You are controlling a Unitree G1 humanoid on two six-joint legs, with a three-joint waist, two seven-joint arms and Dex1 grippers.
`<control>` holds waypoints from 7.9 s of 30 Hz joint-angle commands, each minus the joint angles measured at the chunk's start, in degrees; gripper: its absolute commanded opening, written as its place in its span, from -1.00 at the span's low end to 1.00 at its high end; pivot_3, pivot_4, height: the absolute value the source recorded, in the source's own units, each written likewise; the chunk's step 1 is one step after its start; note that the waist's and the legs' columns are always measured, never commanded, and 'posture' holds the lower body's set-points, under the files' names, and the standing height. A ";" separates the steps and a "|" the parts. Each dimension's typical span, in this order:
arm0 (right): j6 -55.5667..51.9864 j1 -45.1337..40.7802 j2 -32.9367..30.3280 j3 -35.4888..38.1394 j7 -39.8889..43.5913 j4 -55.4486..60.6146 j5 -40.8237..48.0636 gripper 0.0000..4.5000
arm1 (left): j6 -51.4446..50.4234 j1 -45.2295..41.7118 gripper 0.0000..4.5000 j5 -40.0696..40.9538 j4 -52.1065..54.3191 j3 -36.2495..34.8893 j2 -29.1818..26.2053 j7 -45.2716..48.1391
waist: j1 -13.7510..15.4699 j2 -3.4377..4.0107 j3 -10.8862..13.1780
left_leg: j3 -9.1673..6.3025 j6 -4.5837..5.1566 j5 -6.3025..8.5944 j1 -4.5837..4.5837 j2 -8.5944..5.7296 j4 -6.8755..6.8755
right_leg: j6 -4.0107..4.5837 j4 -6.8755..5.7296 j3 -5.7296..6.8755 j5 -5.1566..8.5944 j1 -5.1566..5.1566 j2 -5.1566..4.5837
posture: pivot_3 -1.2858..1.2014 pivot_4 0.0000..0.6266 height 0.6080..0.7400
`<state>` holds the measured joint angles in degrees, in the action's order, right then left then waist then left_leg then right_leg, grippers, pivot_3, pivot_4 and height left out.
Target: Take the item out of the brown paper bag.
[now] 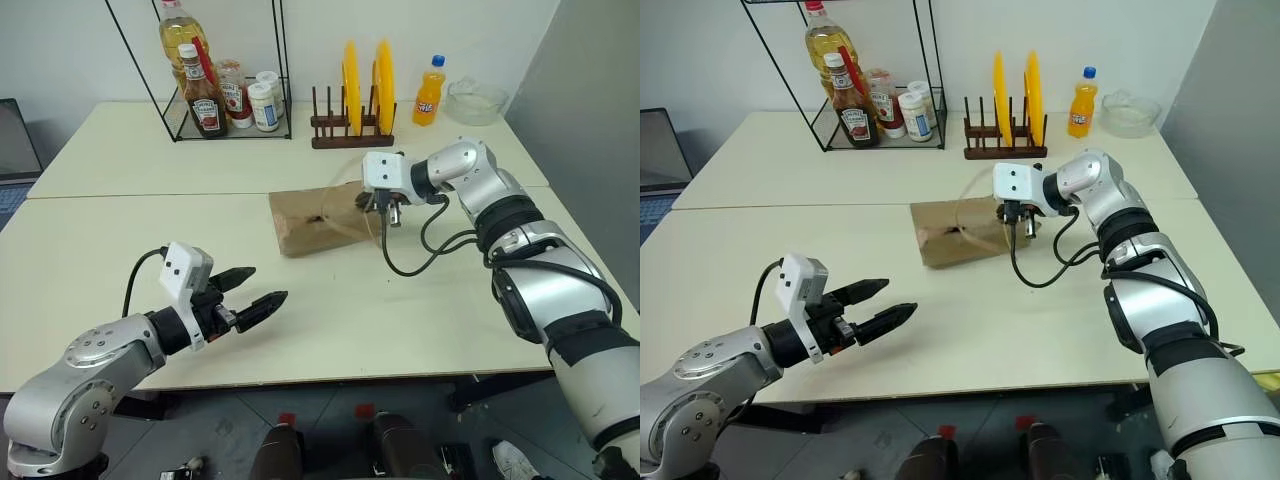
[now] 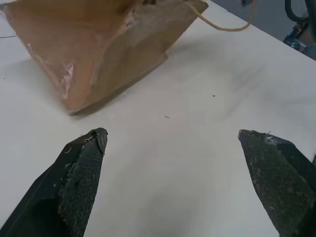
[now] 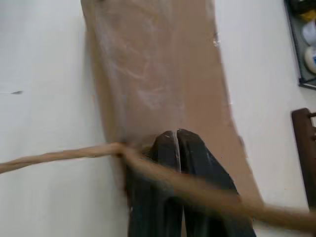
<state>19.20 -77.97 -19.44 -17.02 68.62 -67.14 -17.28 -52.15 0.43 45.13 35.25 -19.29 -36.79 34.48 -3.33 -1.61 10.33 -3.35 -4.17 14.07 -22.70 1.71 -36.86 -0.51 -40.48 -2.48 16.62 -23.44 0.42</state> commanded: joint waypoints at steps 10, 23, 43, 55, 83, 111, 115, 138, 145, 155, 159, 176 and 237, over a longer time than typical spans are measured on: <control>-17.94 18.56 -8.92 -0.64 20.51 38.80 10.39 -0.99 | 1.28 4.82 1.00 0.74 0.98 -0.01 -5.44 3.89 | 0.25 0.20 0.12 | -0.16 0.00 0.00 -0.05 0.01 0.01 | -0.01 0.15 0.12 0.00 0.06 -0.04 | 0.03 -0.52 1.00; -20.65 48.17 -19.83 6.43 15.78 75.34 25.15 -0.45 | 2.57 14.13 1.00 1.03 2.82 -1.03 -10.82 11.71 | 1.40 0.23 0.14 | -0.29 0.00 0.03 -0.09 0.00 0.11 | -0.08 0.57 0.25 0.04 0.25 -0.03 | 0.03 -0.52 1.00; 17.08 52.88 -18.33 1.68 0.90 59.13 18.32 0.64 | 9.20 6.66 1.00 -7.19 -7.00 20.39 1.24 9.55 | 1.61 0.28 0.17 | 0.02 0.01 0.02 0.09 0.02 0.03 | -0.11 0.52 0.00 0.04 0.31 0.09 | 0.03 -0.52 1.00; 18.21 54.94 -21.37 0.54 1.12 58.97 19.36 0.64 | 9.67 5.71 1.00 -7.36 -7.83 23.15 2.44 10.16 | 1.64 0.28 0.17 | 0.00 0.01 0.02 0.10 0.01 0.02 | -0.12 0.52 -0.01 0.04 0.34 0.07 | 0.03 -0.52 1.00; 3.89 50.76 -14.97 2.05 -3.05 59.66 23.91 -0.98 | 13.60 0.02 1.00 -12.60 -14.83 30.42 6.71 10.82 | 1.83 0.30 0.13 | -0.03 0.01 0.02 0.11 -0.04 -0.04 | -0.15 0.52 0.01 0.01 0.42 0.06 | 0.03 -0.52 1.00; -8.27 48.98 -13.85 3.70 -7.42 68.73 24.17 -0.98 | 11.13 -4.55 1.00 -9.93 -17.92 29.84 17.79 8.62 | 1.65 0.37 0.07 | -0.25 0.16 0.11 0.78 -0.05 0.10 | -0.36 0.96 0.14 0.06 1.28 0.07 | 0.03 -0.52 1.00; -7.98 48.97 -13.87 3.68 -7.25 68.36 23.98 -0.98 | 7.14 -4.57 1.00 -4.02 -16.82 26.76 19.79 7.01 | 1.65 0.36 0.08 | -0.25 0.16 0.11 0.76 -0.05 0.09 | -0.39 0.98 0.14 0.08 1.28 0.07 | 0.03 -0.52 1.00; -10.97 46.77 -11.75 4.42 -9.18 68.95 24.50 -1.00 | 19.94 -9.08 -0.99 -21.22 -30.88 33.47 23.74 3.23 | 1.86 0.37 0.07 | -0.24 0.16 0.11 0.76 -0.08 0.09 | -0.40 1.04 0.13 0.06 1.32 0.05 | 0.03 -0.52 1.00; -17.13 40.97 -9.11 6.45 -11.90 67.21 25.67 -1.00 | 25.40 -9.37 -0.99 -27.92 -34.57 36.93 20.73 3.88 | 1.80 0.39 0.06 | -0.25 0.16 0.11 0.78 -0.08 0.10 | -0.39 1.05 0.14 0.05 1.32 0.06 | 0.03 -0.52 1.00; -26.71 28.78 -5.72 7.89 -13.56 59.41 26.87 -1.00 | 32.24 -11.95 -0.99 -36.92 -42.84 40.41 18.81 3.03 | 1.66 0.62 -0.08 | -0.17 0.17 0.11 0.87 -0.07 0.15 | -0.38 1.05 0.12 0.04 1.34 0.07 | 0.03 -0.52 1.00; -29.78 21.79 -3.43 7.06 -13.36 52.12 26.13 -1.00 | 34.26 -11.96 -0.99 -38.77 -44.51 41.03 18.89 3.32 | 1.60 0.73 -0.14 | -0.13 0.17 0.11 0.91 -0.06 0.19 | -0.36 1.04 0.11 0.04 1.33 0.07 | 0.03 -0.52 1.00; -26.40 6.43 1.23 7.89 -17.02 29.51 21.30 -1.00 | 39.04 -12.55 -0.99 -42.37 -48.18 41.29 17.51 4.56 | 1.42 0.97 -0.28 | -0.01 0.20 0.12 0.94 -0.05 0.26 | -0.30 1.02 0.11 0.00 1.27 0.08 | 0.03 -0.52 1.00; -39.54 9.02 1.79 8.32 -22.76 41.53 21.25 -1.00 | 28.32 6.30 0.99 -23.80 -24.31 16.02 -23.78 27.12 | -2.50 1.11 -0.69 | 0.37 1.30 0.80 1.87 1.60 2.09 | 1.23 1.35 -0.21 0.75 1.07 1.41 | 0.03 -0.52 1.00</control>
<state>-22.07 -67.71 -17.69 -9.38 46.10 -25.82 3.89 -18.96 6.86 19.78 12.68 -1.16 -59.26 60.18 -5.84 -0.50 9.64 -2.99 -2.86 14.87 -20.83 3.35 -34.78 0.54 -39.13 -2.67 17.50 -22.37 1.87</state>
